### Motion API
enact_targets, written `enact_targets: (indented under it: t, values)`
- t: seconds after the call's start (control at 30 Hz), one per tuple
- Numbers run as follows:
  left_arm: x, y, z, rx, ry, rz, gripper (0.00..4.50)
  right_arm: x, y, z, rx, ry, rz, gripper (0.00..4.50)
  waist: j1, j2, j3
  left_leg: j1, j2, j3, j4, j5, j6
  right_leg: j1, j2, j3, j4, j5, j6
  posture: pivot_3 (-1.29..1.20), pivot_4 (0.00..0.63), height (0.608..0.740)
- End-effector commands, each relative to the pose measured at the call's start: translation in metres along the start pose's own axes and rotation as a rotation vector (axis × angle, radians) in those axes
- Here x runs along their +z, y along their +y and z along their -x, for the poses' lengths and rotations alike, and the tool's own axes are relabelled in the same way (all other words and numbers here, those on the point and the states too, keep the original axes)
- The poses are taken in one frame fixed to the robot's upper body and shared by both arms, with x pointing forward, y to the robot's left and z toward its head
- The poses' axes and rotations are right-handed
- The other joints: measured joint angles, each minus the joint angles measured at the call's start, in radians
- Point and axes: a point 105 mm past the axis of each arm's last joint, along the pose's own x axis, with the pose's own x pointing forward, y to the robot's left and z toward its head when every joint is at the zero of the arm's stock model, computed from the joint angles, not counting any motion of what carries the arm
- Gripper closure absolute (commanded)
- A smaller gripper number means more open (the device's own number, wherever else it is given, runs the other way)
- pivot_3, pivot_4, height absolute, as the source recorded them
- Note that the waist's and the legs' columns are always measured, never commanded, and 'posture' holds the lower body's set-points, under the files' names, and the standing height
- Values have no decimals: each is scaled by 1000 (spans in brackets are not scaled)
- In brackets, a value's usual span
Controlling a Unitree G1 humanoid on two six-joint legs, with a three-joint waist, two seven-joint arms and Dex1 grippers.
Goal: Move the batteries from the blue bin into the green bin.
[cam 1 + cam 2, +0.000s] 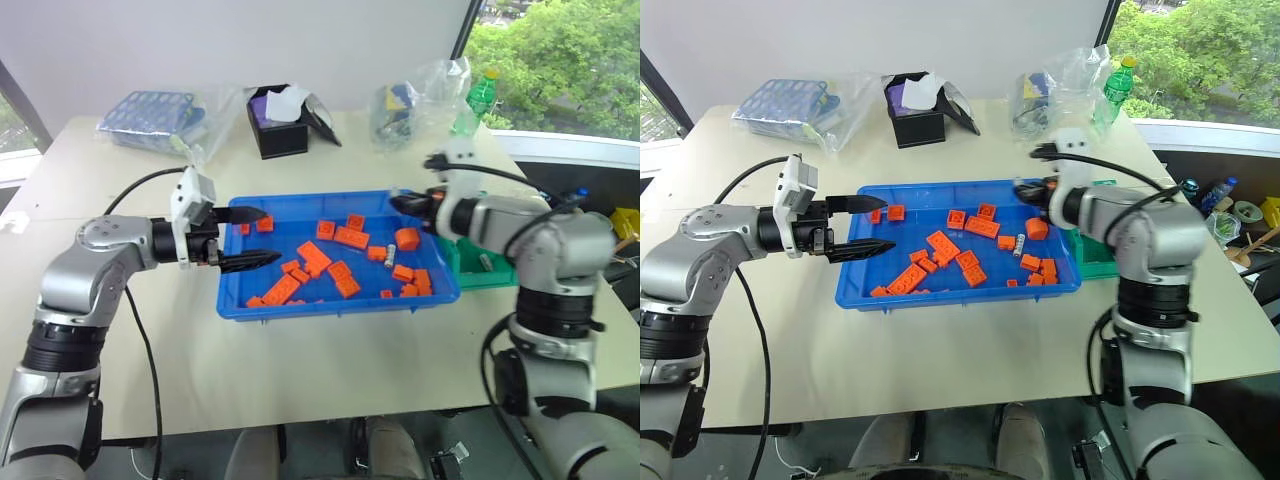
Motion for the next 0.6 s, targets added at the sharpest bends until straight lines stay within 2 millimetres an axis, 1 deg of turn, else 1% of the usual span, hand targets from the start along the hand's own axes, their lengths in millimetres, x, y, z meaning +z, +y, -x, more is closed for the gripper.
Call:
enact_targets:
  t: [0.03, 0.1, 0.17, 0.23, 0.3, 0.4, 0.43, 0.5, 0.53, 0.6]
  values:
    - [10, 1, 1, -10, -12, -53, 0, 1, -38, 29, -123, -38, -13, 4451, 6, -2, -1, 0, 0, 1, 0, 0, 0, 0, 0, 0, -2, 0, 0, 0, 150, 716]
    - [10, 1, 0, -15, -14, -52, 0, -9, -55, 39, -182, -23, -31, 4451, 7, -3, -2, 0, 0, 2, 0, 0, 0, 1, 0, 0, -4, 0, 0, 0, 150, 716]
    - [10, 0, -1, -21, -17, -52, 0, -19, -62, 44, -198, -7, -65, 4451, 6, -3, -2, 0, 1, 2, 0, 0, 0, 1, 0, 0, -5, 0, 0, 0, 150, 716]
    - [10, 0, -3, -26, -20, -53, 0, -28, -62, 44, -185, 4, -99, 3402, 6, -2, -1, 0, 1, 2, 0, 0, 0, 1, 0, 0, -5, 0, 0, 0, 150, 716]
    - [11, -1, -4, -30, -23, -52, 0, -34, -59, 41, -169, 18, -85, 2475, 6, -1, -1, 0, 1, 2, 0, 0, 0, 0, 0, 0, -5, 0, 0, 0, 150, 716]
    - [12, -2, -6, -40, -22, -53, 0, -32, -57, 39, -170, 25, 0, 940, 7, -1, 0, 0, 1, 2, 0, 0, 0, 0, 0, 0, -5, 0, 0, 0, 150, 716]
    - [12, -3, -5, -44, -21, -53, 0, -24, -55, 40, -177, 7, 22, 519, 7, 0, 0, 0, 1, 2, 0, 0, 0, 0, 0, 0, -6, 0, 0, 0, 150, 716]
    - [12, -4, -5, -48, -20, -53, 0, -15, -52, 42, -184, -23, 46, 519, 9, 0, 0, 0, 1, 2, 0, 0, 0, 1, 0, 0, -6, 0, 0, 0, 150, 716]
    - [13, -4, -4, -48, -17, -53, 0, -9, -40, 41, -162, -36, 55, 519, 10, 0, 0, 0, 1, 2, 0, 0, 0, 1, 0, 0, -6, 0, 0, 0, 150, 716]
    - [13, -5, -3, -48, -14, -53, 0, -9, -8, 33, -89, -24, 34, 519, 7, 0, 0, -1, 1, 3, 0, 0, 0, 0, 0, 0, -6, 0, 0, 0, 150, 716]
